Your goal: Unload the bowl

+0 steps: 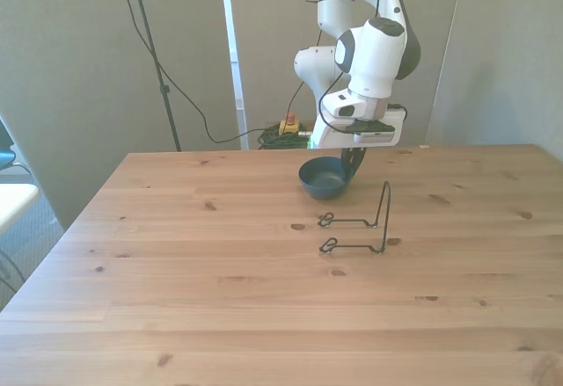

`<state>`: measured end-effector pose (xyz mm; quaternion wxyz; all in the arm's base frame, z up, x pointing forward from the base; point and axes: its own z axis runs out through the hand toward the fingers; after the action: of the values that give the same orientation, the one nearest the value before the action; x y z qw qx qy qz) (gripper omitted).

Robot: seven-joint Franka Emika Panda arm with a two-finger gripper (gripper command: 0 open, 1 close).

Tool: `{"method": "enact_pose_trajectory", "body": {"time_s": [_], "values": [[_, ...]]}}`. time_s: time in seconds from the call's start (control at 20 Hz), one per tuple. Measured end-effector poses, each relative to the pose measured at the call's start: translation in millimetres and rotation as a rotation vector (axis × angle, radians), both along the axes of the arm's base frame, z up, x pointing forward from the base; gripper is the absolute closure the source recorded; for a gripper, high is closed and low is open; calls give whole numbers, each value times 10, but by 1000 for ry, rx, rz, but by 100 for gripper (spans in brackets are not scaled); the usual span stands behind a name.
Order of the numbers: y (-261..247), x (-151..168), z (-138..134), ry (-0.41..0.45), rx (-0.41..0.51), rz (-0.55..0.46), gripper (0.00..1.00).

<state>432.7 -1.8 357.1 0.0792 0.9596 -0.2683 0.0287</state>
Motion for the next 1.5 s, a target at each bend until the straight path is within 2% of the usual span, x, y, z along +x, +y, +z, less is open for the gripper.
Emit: {"method": "enact_pose_trajectory", "body": {"time_s": [0.4,0.8,0.95,1.15,1.5], "values": [[-12,26,-74,15,4,-16,0],[-43,41,-1,0,5,-27,0],[-62,5,145,-19,-1,-48,0],[-61,-49,366,-70,1,-128,0],[37,-293,894,-170,91,-230,0]]}}
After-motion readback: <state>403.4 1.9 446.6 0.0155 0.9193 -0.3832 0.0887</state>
